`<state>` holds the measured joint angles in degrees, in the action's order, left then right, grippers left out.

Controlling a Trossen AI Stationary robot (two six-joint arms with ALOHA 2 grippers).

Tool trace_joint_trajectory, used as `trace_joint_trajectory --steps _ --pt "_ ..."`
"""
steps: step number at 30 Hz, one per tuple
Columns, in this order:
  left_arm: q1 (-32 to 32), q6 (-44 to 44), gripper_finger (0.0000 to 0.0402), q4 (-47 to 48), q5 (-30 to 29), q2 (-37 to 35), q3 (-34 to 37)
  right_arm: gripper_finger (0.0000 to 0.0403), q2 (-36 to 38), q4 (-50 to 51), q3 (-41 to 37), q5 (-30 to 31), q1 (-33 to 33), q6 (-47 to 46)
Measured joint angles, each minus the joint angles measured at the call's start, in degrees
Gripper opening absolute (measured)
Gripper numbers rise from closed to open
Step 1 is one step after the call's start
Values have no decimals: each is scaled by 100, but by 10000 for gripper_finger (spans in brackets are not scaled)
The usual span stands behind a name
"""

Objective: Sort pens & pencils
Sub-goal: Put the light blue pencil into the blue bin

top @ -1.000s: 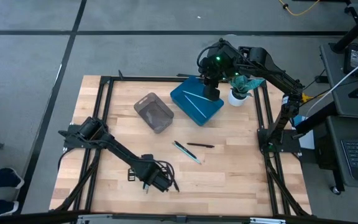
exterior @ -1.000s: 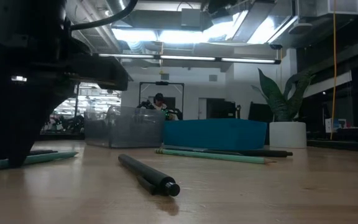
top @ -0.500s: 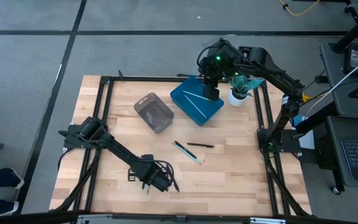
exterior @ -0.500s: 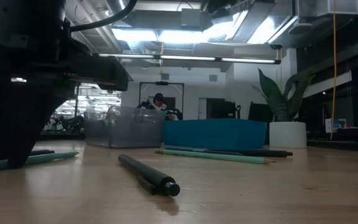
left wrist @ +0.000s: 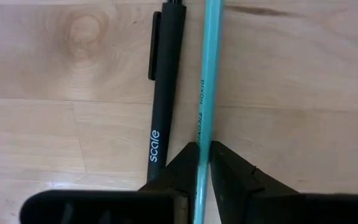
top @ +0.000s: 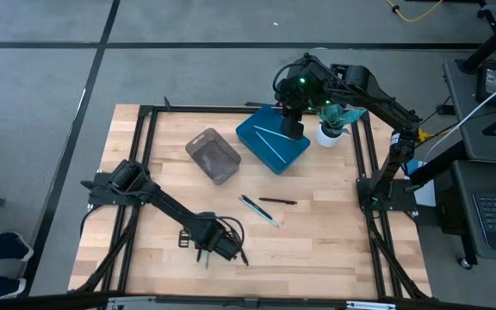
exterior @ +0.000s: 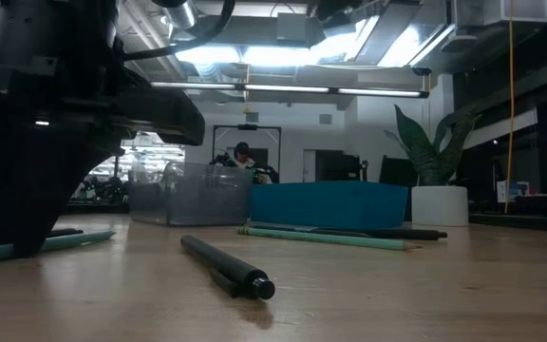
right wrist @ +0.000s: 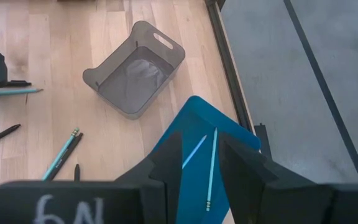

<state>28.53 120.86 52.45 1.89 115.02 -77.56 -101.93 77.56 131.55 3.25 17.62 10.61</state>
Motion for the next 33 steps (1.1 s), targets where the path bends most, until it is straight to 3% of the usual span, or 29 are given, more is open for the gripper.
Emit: trace_joint_trajectory --steps 10,16,33 --pt "17 0 29 -42 -113 7 -22 104 0 -85 0 4 -1 -2" --pt "2 -2 33 -155 -500 20 -129 104 0 -143 0 4 0 -4" --pt "13 -2 29 -189 -448 20 -129 104 0 -146 0 6 1 -122"
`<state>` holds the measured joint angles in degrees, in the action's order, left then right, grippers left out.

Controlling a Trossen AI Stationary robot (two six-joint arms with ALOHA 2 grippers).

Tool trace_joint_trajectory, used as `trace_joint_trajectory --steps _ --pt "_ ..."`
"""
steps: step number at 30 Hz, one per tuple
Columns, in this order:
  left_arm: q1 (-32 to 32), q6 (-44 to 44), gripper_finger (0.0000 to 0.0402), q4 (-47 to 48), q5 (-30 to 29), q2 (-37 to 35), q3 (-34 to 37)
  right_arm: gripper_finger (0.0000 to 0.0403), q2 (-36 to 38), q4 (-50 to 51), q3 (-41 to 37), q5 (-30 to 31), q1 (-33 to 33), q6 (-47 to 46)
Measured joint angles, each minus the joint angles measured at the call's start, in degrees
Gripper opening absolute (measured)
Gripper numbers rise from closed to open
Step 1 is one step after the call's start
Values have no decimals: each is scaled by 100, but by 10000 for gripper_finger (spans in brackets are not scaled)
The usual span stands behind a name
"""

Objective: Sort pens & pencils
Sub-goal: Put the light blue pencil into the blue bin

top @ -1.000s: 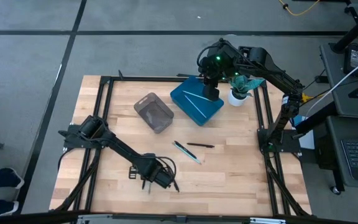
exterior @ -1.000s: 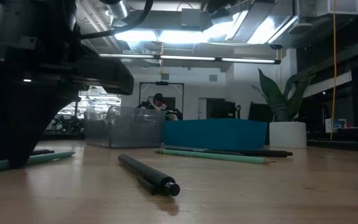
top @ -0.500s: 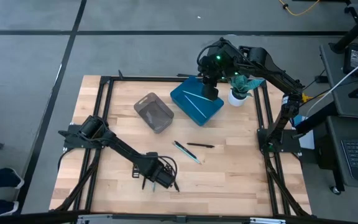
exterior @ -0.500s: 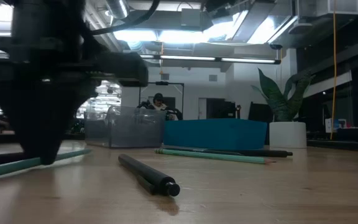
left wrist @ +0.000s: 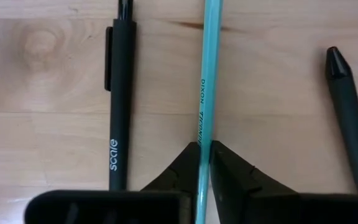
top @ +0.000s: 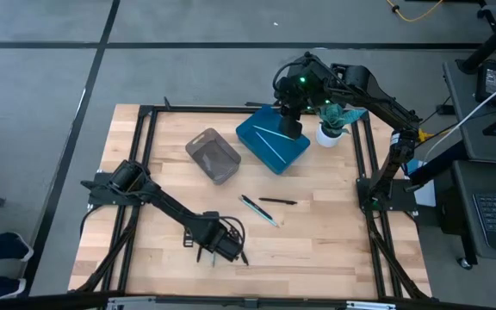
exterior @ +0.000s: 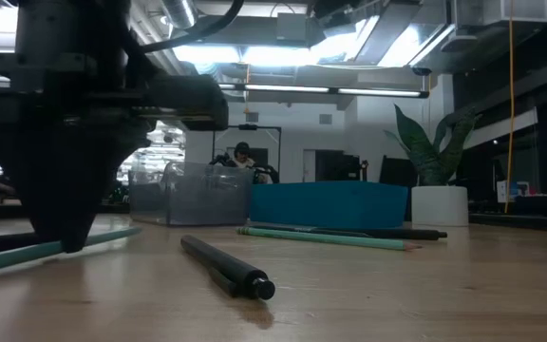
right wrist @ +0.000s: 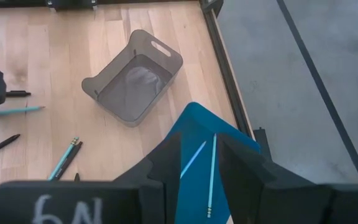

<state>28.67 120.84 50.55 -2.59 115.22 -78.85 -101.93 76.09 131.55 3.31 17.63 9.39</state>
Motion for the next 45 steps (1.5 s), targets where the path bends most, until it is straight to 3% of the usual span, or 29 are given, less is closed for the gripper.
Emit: trace_joint_trajectory --steps 25,36,45 --pt "0 -146 28 13 -418 -9 -310 104 0 0 0 1 -1 -11" --pt "0 -149 25 659 -912 -9 -841 104 0 4 0 4 33 23" --pt "2 -202 33 1522 -1077 -9 -1299 104 0 4 0 9 476 20"
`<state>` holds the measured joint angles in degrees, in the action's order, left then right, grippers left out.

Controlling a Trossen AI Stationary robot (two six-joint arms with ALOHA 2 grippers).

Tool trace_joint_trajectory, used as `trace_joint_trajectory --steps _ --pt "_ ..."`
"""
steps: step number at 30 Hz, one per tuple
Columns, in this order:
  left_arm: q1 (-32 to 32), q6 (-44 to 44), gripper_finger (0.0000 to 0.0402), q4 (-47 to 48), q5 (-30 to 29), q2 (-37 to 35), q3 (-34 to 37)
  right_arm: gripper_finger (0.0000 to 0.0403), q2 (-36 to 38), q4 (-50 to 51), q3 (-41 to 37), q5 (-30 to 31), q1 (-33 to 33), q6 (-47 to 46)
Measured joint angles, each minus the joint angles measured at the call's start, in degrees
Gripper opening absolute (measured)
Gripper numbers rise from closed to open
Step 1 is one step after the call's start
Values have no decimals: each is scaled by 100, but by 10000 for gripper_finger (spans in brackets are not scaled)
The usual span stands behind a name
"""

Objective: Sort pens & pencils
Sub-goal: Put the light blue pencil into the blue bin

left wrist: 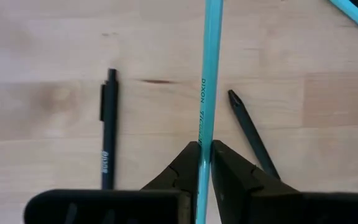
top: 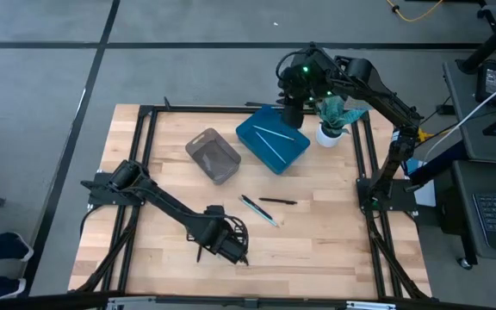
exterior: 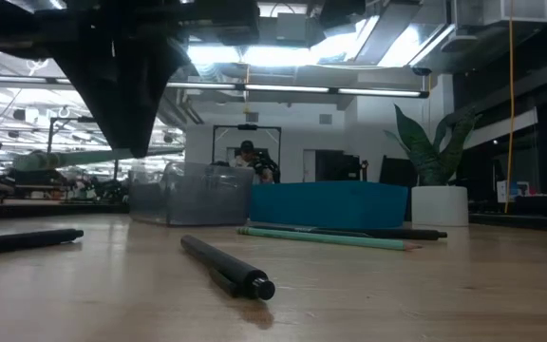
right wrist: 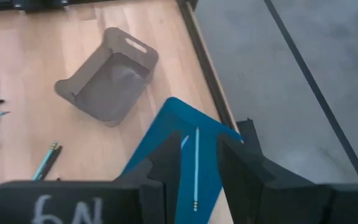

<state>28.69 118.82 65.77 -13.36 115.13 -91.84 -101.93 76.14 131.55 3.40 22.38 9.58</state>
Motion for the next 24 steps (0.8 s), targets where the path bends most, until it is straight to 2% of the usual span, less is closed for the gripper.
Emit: trace_joint_trajectory --steps 6,14,24 --pt "-97 -342 26 359 -66 -2 -38 104 0 0 0 5 331 -28" --pt "-547 -1532 38 787 171 -17 -38 104 0 -187 0 10 714 -122" --pt "-980 -2385 32 1099 6 -73 -36 104 0 -138 0 4 1079 -197"
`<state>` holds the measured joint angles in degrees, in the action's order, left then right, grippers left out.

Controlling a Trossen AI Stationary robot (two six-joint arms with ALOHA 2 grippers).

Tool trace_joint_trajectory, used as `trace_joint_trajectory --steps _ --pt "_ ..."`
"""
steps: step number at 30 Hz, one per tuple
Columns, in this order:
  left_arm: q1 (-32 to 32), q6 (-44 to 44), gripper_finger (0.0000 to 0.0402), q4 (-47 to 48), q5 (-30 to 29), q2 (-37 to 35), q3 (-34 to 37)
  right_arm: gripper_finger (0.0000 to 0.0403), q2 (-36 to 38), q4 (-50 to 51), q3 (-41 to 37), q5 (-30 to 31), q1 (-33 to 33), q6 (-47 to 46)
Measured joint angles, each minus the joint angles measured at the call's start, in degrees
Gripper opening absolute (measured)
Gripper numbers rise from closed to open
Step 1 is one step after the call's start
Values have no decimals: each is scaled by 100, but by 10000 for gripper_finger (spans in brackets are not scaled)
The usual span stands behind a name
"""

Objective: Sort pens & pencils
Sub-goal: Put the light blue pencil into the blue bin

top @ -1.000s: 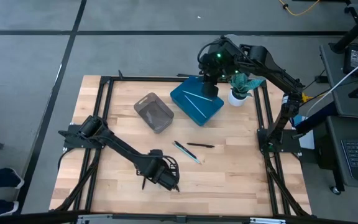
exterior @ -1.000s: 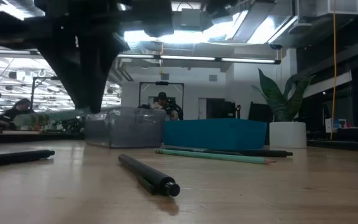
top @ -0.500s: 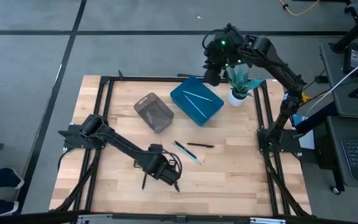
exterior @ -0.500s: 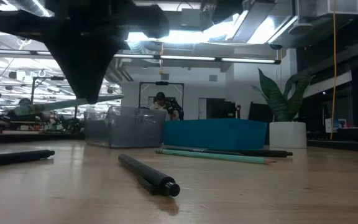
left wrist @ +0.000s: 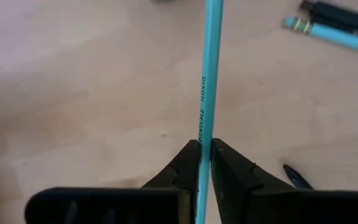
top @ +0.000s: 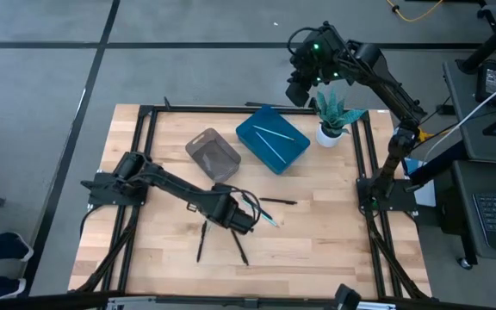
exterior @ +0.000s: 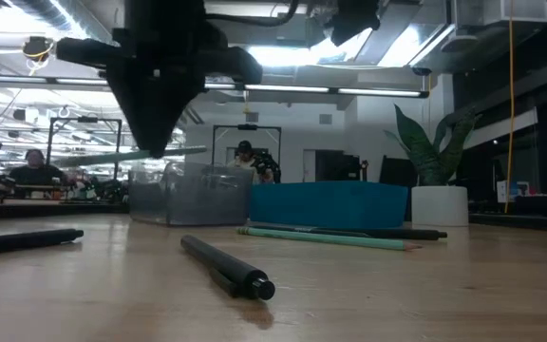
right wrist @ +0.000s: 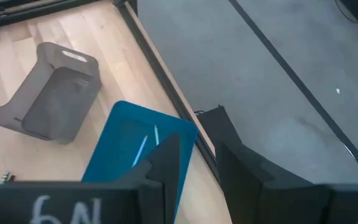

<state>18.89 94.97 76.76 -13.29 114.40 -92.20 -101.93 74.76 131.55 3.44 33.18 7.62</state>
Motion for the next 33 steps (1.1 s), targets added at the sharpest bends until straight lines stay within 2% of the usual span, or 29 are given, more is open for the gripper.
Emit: trace_joint_trajectory --steps 10,14,21,28,33 --pt "-100 74 38 71 -1032 -515 -11 104 2 184 -202 -19 273 -7" --pt "-90 184 39 65 -1428 -754 -11 104 0 171 -455 -204 340 -9" --pt "-15 215 39 -103 -2195 -1124 -13 104 0 -246 -1297 -1384 335 -7" --pt "73 208 39 -217 -2782 -1415 -13 104 -2 -1085 -2279 -2639 265 -169" --pt "184 193 39 -241 -3215 -1540 -15 104 -2 -1740 -2633 -3471 45 -350"
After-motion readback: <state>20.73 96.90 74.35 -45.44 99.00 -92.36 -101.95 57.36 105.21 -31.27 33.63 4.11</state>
